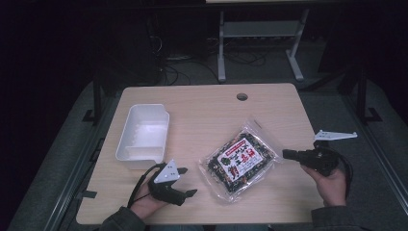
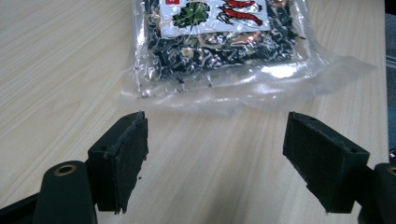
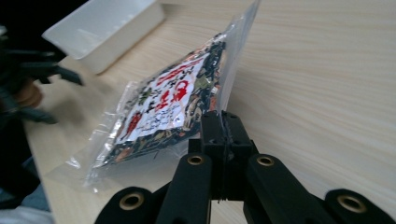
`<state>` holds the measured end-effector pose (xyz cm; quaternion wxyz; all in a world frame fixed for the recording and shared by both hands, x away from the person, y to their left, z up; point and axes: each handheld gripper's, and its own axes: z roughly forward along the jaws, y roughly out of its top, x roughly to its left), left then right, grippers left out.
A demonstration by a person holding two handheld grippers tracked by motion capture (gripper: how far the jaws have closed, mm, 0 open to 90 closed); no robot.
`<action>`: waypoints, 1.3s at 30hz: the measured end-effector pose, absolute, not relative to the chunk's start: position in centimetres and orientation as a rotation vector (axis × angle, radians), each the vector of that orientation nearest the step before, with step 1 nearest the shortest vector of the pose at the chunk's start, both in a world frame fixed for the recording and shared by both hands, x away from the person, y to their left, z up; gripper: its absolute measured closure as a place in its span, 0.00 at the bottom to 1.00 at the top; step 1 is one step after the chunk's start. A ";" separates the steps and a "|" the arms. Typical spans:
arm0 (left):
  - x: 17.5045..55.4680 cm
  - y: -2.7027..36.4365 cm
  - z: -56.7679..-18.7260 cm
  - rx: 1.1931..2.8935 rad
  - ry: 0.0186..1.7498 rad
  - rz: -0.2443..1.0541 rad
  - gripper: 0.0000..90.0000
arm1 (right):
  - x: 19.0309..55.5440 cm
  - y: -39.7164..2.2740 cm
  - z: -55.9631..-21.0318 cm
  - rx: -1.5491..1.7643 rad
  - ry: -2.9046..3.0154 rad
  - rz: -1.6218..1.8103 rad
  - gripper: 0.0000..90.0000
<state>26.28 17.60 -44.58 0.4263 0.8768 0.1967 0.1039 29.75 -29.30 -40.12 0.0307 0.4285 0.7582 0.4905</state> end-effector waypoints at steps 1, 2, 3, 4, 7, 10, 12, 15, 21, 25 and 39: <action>26.5 17.6 -44.6 2.189 0.495 0.259 0.24 | 29.6 -28.7 -39.4 1.261 2.365 1.528 0.99; 26.8 17.6 -44.6 2.184 0.504 0.252 0.24 | 29.5 -28.5 -39.1 1.233 2.377 1.535 0.99; 27.0 17.5 -44.7 2.177 0.513 0.243 0.24 | 29.5 -28.3 -38.8 1.214 2.384 1.537 0.99; 27.4 17.6 -44.7 2.160 0.532 0.221 0.24 | 29.4 -28.0 -38.4 1.171 2.395 1.549 0.99; 27.6 17.6 -44.7 2.144 0.545 0.203 0.24 | 29.1 -27.3 -37.4 1.091 2.416 1.593 0.99; 27.9 17.5 -44.8 2.132 0.551 0.185 0.24 | 28.9 -26.6 -36.4 1.014 2.431 1.623 0.99; 28.1 17.4 -44.9 2.133 0.551 0.182 0.24 | 28.9 -26.1 -35.9 0.971 2.436 1.653 0.99; 28.5 17.2 -45.2 2.139 0.559 0.165 0.24 | 29.0 -25.5 -35.5 0.920 2.451 1.672 0.99; 29.0 17.1 -45.6 2.117 0.573 0.096 0.23 | 29.0 -24.6 -34.8 0.851 2.476 1.698 0.99; 29.7 16.8 -45.9 2.098 0.591 0.016 0.23 | 28.9 -24.0 -34.4 0.800 2.486 1.724 1.00; 30.5 16.4 -46.4 2.068 0.610 -0.157 0.35 | 29.6 -22.5 -33.7 0.760 2.438 1.802 1.00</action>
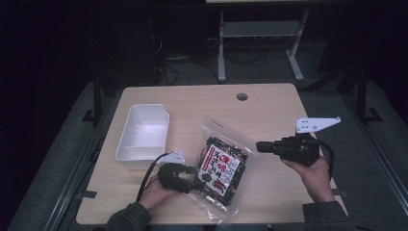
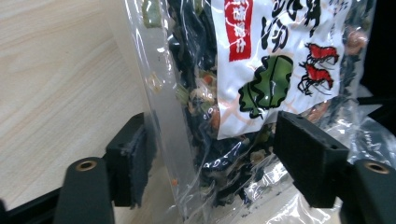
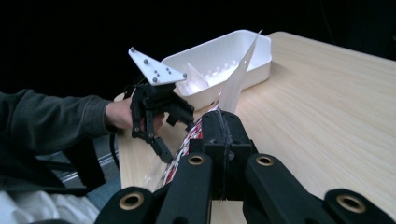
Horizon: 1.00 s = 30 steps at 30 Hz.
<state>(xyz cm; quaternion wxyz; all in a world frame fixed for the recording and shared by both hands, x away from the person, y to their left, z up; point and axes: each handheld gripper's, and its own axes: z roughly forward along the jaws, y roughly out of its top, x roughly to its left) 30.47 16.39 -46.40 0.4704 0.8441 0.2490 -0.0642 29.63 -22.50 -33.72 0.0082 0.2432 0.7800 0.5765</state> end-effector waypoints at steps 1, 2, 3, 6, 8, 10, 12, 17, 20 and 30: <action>30.5 16.4 -46.4 2.068 0.610 -0.157 0.37 | 29.6 -22.5 -33.7 0.760 2.438 1.802 1.00; 30.5 16.4 -46.4 2.063 0.611 -0.164 0.37 | 29.8 -22.5 -33.7 0.769 2.430 1.803 1.00; 30.5 16.4 -46.3 2.058 0.605 -0.166 0.44 | 30.1 -22.4 -33.8 0.789 2.414 1.803 1.00; 30.2 16.1 -46.0 2.057 0.588 -0.147 0.52 | 30.5 -22.5 -33.9 0.811 2.381 1.831 1.00; 30.1 16.1 -45.8 2.060 0.572 -0.139 0.59 | 30.6 -22.6 -33.8 0.818 2.360 1.833 1.00; 29.9 16.1 -45.6 2.051 0.560 -0.134 0.69 | 30.5 -22.8 -33.8 0.832 2.329 1.846 1.00; 29.8 16.0 -45.4 2.057 0.547 -0.125 0.70 | 30.5 -23.0 -33.8 0.840 2.319 1.851 1.00; 29.3 15.7 -45.1 2.083 0.518 -0.078 0.75 | 30.3 -23.4 -34.1 0.871 2.290 1.845 1.00; 29.1 15.6 -44.9 2.089 0.499 -0.049 0.75 | 30.2 -23.5 -34.1 0.876 2.284 1.830 0.91; 28.6 15.4 -44.7 2.090 0.478 -0.012 0.76 | 30.5 -22.7 -36.4 0.958 2.335 1.833 0.53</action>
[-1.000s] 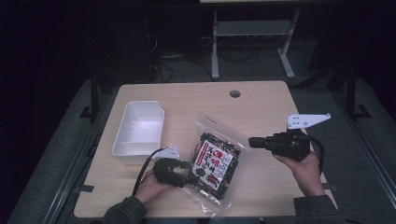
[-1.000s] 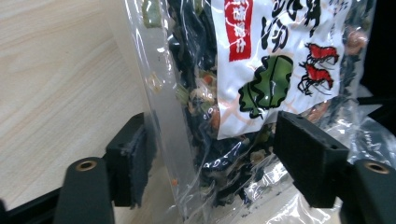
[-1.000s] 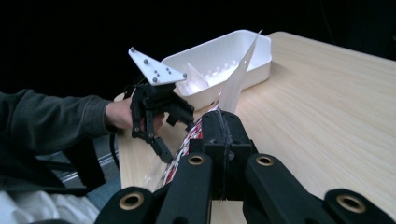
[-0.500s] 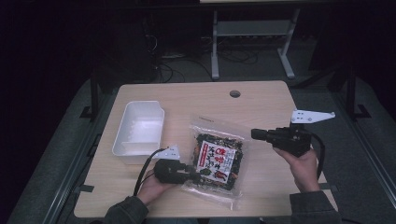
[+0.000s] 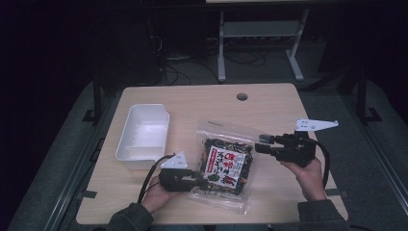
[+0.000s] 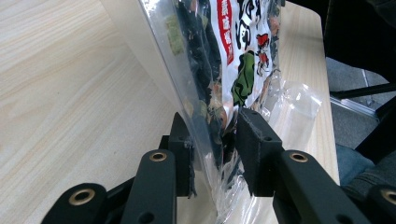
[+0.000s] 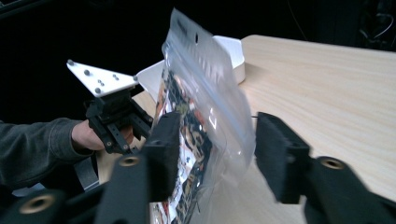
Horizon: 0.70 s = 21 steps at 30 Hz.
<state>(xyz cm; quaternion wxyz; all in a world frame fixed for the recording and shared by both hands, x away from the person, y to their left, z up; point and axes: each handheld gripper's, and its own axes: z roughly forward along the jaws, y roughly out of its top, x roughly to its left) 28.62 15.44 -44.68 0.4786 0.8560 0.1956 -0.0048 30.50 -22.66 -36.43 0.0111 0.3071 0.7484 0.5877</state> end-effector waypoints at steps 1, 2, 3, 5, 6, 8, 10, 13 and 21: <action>28.6 15.4 -44.7 2.090 0.478 -0.012 0.76 | 30.5 -22.5 -36.7 0.965 2.342 1.834 0.51; 28.6 15.4 -44.7 2.092 0.473 -0.008 0.76 | 30.6 -22.3 -37.1 0.979 2.352 1.838 0.49; 28.6 15.4 -44.6 2.092 0.474 -0.008 0.76 | 30.6 -22.1 -37.4 0.992 2.364 1.843 0.47; 28.5 15.4 -44.6 2.096 0.469 -0.003 0.76 | 30.6 -21.9 -37.9 1.008 2.369 1.841 0.43; 28.5 15.5 -44.6 2.097 0.468 -0.002 0.76 | 30.6 -21.8 -38.2 1.011 2.372 1.848 0.43; 28.5 15.5 -44.6 2.098 0.468 -0.002 0.76 | 30.6 -21.7 -38.4 1.018 2.383 1.850 0.41; 28.5 15.5 -44.6 2.101 0.470 -0.004 0.76 | 30.3 -21.4 -39.1 1.029 2.380 1.844 0.38; 28.5 15.5 -44.7 2.099 0.475 -0.005 0.75 | 30.1 -21.1 -39.7 1.037 2.413 1.818 0.38; 28.3 15.4 -44.7 2.095 0.470 0.000 0.75 | 30.2 -19.8 -40.7 1.000 2.457 1.813 0.55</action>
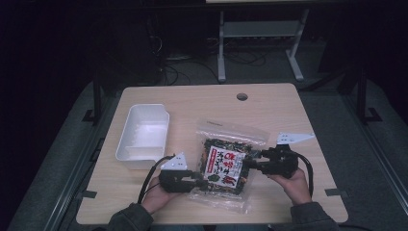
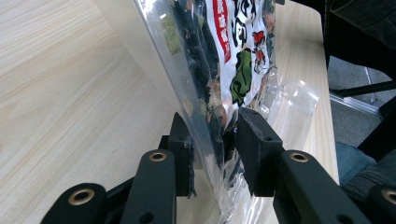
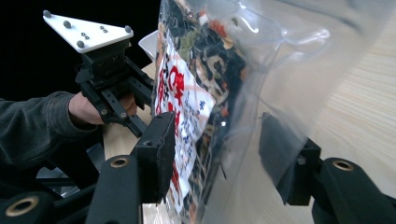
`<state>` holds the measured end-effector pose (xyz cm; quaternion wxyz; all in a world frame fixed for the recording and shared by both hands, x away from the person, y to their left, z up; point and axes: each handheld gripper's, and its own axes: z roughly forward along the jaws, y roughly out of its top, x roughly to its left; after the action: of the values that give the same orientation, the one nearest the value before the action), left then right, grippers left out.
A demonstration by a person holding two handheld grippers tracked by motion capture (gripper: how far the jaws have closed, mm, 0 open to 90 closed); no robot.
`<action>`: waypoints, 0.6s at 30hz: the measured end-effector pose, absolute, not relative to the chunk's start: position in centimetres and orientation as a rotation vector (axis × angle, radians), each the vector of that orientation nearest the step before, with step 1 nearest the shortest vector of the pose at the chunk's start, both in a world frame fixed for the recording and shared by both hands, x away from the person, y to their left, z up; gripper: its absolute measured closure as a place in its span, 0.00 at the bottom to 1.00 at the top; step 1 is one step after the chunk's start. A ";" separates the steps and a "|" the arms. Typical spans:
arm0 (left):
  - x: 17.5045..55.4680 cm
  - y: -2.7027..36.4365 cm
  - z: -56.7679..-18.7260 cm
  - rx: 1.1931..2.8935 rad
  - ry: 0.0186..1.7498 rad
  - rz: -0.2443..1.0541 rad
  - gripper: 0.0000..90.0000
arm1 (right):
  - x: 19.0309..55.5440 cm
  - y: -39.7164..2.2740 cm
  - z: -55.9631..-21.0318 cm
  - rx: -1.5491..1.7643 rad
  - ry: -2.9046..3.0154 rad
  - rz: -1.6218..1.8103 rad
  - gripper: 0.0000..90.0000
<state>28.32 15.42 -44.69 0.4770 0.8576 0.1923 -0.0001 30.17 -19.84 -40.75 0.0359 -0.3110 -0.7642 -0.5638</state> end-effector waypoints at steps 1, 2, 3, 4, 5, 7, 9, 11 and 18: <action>28.3 15.4 -44.7 2.095 0.470 0.000 0.75 | 30.1 -19.7 -40.8 -0.944 -2.353 -1.734 0.58; 28.4 15.4 -44.7 2.094 0.469 -0.003 0.75 | 30.1 -19.6 -40.8 -0.934 -2.360 -1.731 0.60; 28.4 15.4 -44.7 2.094 0.469 -0.005 0.75 | 30.1 -19.6 -40.8 -0.934 -2.360 -1.731 0.60; 28.4 15.4 -44.7 2.093 0.470 -0.005 0.75 | 30.1 -19.5 -40.8 -0.928 -2.370 -1.723 0.61; 28.4 15.4 -44.8 2.096 0.468 -0.002 0.75 | 30.0 -19.4 -40.8 -0.905 -2.389 -1.717 0.66; 28.3 15.5 -44.8 2.097 0.467 0.000 0.75 | 30.0 -19.3 -40.8 -0.896 -2.394 -1.721 0.67; 28.3 15.5 -44.8 2.096 0.468 -0.001 0.75 | 29.9 -19.3 -40.7 -0.870 -2.393 -1.734 0.71; 28.3 15.5 -44.8 2.094 0.468 -0.002 0.75 | 29.8 -19.2 -40.6 -0.846 -2.382 -1.742 0.76; 28.2 15.6 -44.8 2.105 0.472 0.033 0.68 | 29.8 -19.3 -40.3 -0.806 -2.316 -1.748 0.82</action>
<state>28.22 15.59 -44.77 0.4724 0.8600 0.1927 0.0135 29.79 -19.28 -40.32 0.0652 -0.2671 -0.7675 -0.5791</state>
